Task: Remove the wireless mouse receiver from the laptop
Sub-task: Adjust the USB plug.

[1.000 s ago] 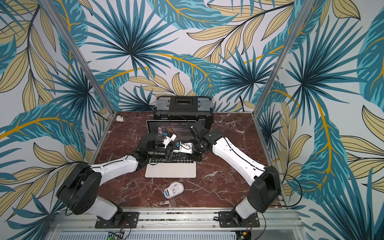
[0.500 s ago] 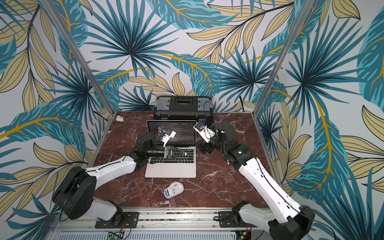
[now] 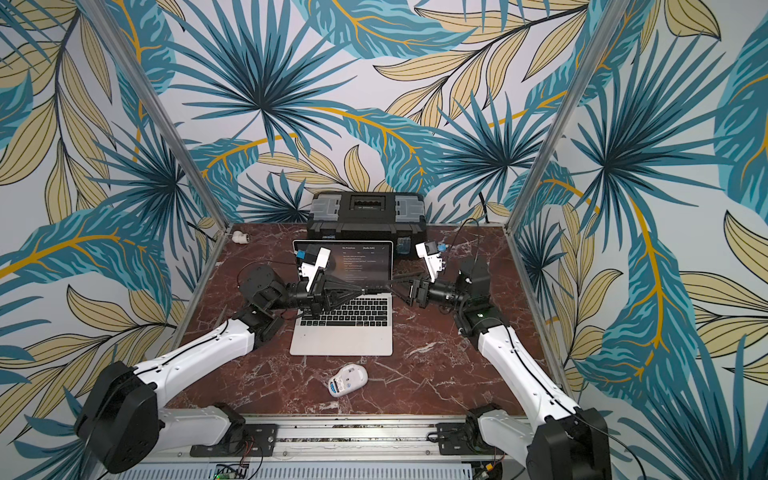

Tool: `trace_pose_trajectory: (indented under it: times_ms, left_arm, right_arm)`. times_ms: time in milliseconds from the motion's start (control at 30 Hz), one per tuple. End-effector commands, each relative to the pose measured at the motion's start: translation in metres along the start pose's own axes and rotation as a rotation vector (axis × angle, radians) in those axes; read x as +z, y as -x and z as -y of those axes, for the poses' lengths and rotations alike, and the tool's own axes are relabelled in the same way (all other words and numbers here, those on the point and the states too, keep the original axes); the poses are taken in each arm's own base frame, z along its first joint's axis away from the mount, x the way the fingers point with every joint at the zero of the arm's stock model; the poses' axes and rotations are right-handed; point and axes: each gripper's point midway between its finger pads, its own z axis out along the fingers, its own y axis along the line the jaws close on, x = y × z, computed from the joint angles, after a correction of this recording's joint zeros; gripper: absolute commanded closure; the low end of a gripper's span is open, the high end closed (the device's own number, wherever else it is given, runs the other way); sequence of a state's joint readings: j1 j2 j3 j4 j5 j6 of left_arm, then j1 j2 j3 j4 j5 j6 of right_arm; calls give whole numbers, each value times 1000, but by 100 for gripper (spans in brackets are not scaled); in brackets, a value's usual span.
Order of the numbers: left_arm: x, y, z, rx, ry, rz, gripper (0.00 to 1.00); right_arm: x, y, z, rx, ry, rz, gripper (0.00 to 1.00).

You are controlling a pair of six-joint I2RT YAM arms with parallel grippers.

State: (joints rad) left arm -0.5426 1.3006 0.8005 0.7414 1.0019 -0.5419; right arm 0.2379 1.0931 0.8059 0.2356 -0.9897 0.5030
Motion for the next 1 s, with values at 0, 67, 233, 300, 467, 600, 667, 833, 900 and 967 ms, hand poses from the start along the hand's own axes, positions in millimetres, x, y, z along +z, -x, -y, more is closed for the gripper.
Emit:
trace_pose_trajectory:
  times_ms: [0, 67, 233, 300, 467, 600, 667, 833, 900, 967]
  left_arm:
    - [-3, -4, 9, 52, -21, 2, 100]
    - [-4, -3, 10, 50, -20, 6, 100]
    - [-4, -1, 14, 49, -25, 13, 100]
    - [-4, 0, 14, 49, -24, 16, 100]
    - [-4, -1, 14, 43, -23, 13, 100]
    - [-5, 0, 16, 49, -21, 17, 100]
    - [-5, 1, 16, 54, -18, 20, 100]
    - [-6, -1, 15, 51, -14, 17, 100]
    - [-6, -1, 15, 50, -14, 16, 100]
    - [-6, -1, 14, 48, -10, 17, 100]
  right_arm:
    - [-4, -1, -44, -138, 157, -29, 30]
    - [0, -3, -47, -160, 171, -43, 34]
    - [17, -8, -53, -213, 196, -93, 45]
    - [23, -6, -56, -228, 210, -103, 48]
    - [32, -7, -61, -230, 252, -129, 59]
    - [33, -10, -62, -223, 263, -144, 71]
    - [34, -12, -60, -214, 260, -154, 71]
    - [34, -15, -59, -211, 267, -168, 71]
    - [35, -14, -61, -212, 277, -169, 73]
    - [36, -13, -61, -211, 280, -171, 74]
